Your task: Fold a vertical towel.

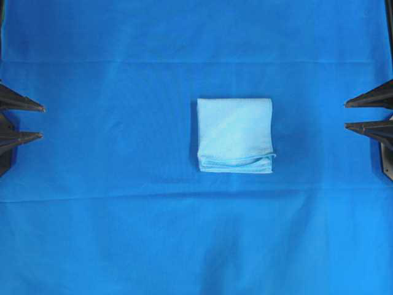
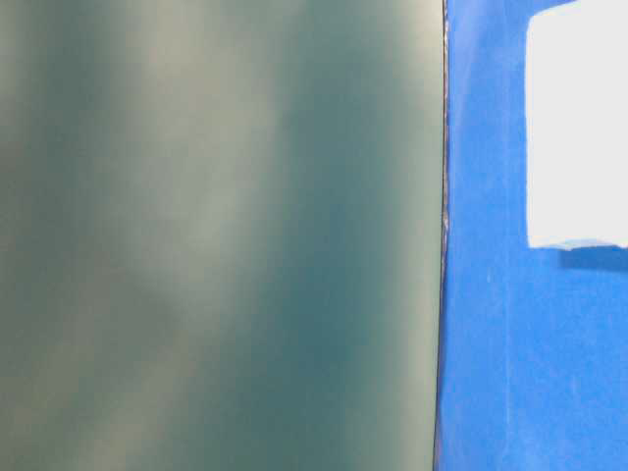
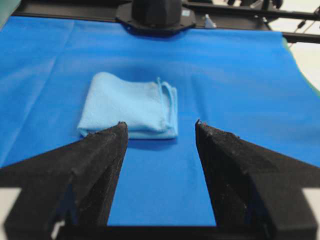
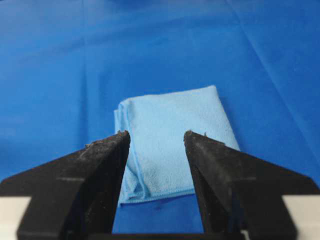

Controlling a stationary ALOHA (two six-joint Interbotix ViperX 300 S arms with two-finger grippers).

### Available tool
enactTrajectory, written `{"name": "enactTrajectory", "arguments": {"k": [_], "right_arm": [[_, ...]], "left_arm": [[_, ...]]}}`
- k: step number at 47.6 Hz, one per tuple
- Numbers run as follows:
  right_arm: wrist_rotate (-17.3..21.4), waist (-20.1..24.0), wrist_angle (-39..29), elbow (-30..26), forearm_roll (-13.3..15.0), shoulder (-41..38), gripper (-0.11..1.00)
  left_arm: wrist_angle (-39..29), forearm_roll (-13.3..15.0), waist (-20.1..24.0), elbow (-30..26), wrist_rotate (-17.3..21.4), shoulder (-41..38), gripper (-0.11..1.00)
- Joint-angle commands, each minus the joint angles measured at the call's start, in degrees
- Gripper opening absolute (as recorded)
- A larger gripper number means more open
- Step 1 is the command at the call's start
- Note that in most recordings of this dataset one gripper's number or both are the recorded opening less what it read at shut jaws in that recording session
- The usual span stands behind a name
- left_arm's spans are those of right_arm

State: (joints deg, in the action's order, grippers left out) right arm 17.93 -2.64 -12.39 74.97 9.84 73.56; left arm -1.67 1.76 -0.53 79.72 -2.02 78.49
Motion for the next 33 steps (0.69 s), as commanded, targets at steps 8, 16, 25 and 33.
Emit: {"name": "enactTrajectory", "arguments": {"k": [8,16,25,33], "right_arm": [[0.1,-0.2,0.2,-0.8,0.1,-0.5,0.54],[0.1,-0.1,-0.1,-0.8,0.1,-0.5,0.54],[0.1,-0.1,0.0,-0.8,0.1,-0.5,0.54],[0.1,-0.2,-0.2,-0.9,0.1,-0.6,0.54]], "left_arm": [[0.3,0.0,0.2,-0.6,0.0,-0.4,0.54],[0.3,0.0,0.2,-0.6,0.0,-0.4,0.54],[0.3,0.0,0.2,-0.6,0.0,-0.4,0.54],[0.3,0.1,0.2,-0.7,0.0,-0.4,0.54]]}}
